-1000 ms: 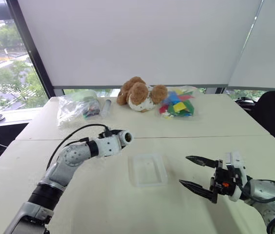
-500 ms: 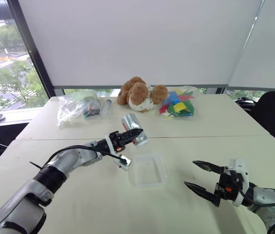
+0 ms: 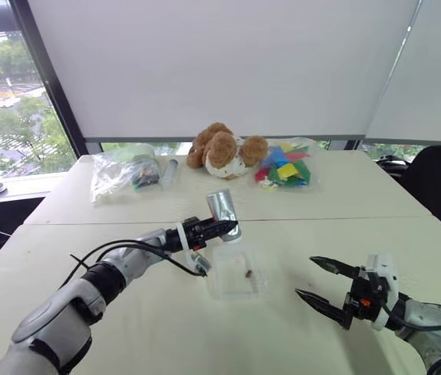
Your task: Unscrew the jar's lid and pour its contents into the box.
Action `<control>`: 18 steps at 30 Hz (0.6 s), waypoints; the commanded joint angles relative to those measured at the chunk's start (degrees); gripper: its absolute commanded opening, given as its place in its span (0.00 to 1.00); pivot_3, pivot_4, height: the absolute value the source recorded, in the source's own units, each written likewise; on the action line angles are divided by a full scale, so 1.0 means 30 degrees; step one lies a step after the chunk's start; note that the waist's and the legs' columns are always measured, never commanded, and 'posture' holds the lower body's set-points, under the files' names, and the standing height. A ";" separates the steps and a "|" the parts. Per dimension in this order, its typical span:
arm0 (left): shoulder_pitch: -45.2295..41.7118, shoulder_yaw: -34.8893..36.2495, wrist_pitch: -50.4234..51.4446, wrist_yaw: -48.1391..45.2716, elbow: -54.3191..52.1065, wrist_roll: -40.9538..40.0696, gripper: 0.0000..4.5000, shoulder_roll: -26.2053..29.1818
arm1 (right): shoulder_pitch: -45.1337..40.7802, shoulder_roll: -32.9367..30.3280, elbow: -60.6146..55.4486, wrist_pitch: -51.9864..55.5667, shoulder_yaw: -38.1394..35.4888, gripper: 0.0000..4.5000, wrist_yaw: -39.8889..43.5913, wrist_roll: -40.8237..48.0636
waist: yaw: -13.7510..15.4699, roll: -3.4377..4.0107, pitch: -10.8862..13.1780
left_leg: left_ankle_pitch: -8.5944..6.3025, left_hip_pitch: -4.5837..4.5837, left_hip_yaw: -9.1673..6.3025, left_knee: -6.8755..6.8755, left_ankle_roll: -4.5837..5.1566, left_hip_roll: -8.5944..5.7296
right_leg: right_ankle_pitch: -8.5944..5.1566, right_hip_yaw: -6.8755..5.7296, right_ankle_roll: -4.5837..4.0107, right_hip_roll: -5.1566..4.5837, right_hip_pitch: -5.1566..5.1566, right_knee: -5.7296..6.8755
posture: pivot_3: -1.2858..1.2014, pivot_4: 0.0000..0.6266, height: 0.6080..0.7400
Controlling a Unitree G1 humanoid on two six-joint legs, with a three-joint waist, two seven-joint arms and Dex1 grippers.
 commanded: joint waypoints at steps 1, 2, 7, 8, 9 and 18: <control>-0.0091 0.0094 -0.0834 0.0252 -0.1147 -0.1334 0.48 0.0274 | -0.0104 0.0091 -0.0604 -0.0131 -0.0285 0.99 -0.0103 0.0149 | -0.0006 -0.0002 0.0001 | 0.0000 -0.0002 -0.0003 0.0000 0.0000 0.0002 | 0.0000 -0.0001 0.0000 0.0000 -0.0003 0.0001 | 0.52 0.24 1.00; 0.0081 0.0339 -0.1326 0.0022 -0.1592 -0.1924 0.48 0.0473 | -0.0122 0.0103 -0.0587 -0.0138 -0.0289 0.99 -0.0107 0.0159 | -0.0028 -0.0002 0.0001 | 0.0000 -0.0002 -0.0007 -0.0001 0.0000 0.0004 | 0.0001 -0.0002 -0.0001 0.0000 -0.0006 0.0005 | 0.52 0.24 1.00; 0.1190 0.2140 -0.6136 -0.2380 -0.3472 -0.7800 0.48 0.2341 | -0.0141 0.0303 -0.0446 -0.0357 -0.0443 0.99 -0.0145 0.0301 | -0.0070 0.0004 -0.0002 | -0.0001 0.0003 -0.0052 -0.0004 -0.0002 0.0012 | 0.0002 0.0009 -0.0004 -0.0002 -0.0023 0.0027 | 0.52 0.24 1.00; 0.1545 0.2788 -0.8147 -0.4555 -0.3195 -1.1127 0.48 0.2622 | -0.0216 0.0438 -0.0412 -0.0454 -0.0478 0.99 -0.0210 0.0358 | -0.0078 0.0005 -0.0003 | -0.0001 0.0003 -0.0052 -0.0004 -0.0002 0.0022 | 0.0003 0.0014 -0.0006 -0.0003 -0.0028 0.0029 | 0.52 0.24 1.00; 0.1867 0.3342 -0.9731 -0.5923 -0.3227 -1.3587 0.48 0.2958 | -0.0361 0.0611 -0.0394 -0.0501 -0.0501 0.99 -0.0353 0.0424 | -0.0062 0.0005 -0.0003 | -0.0001 0.0006 -0.0056 -0.0004 -0.0004 0.0047 | 0.0005 0.0017 -0.0010 -0.0007 -0.0034 0.0039 | 0.52 0.24 1.00; 0.9406 0.9784 -0.0439 -2.3427 -0.9747 -3.9197 0.48 0.2995 | -0.1720 0.2000 -0.0367 -0.2846 0.0289 0.99 0.1991 0.1280 | -0.0195 0.0051 -0.0025 | -0.0003 0.0003 -0.0071 0.0042 0.0001 0.0036 | 0.0016 0.0019 -0.0030 -0.0064 -0.0014 0.0059 | 0.52 0.24 1.00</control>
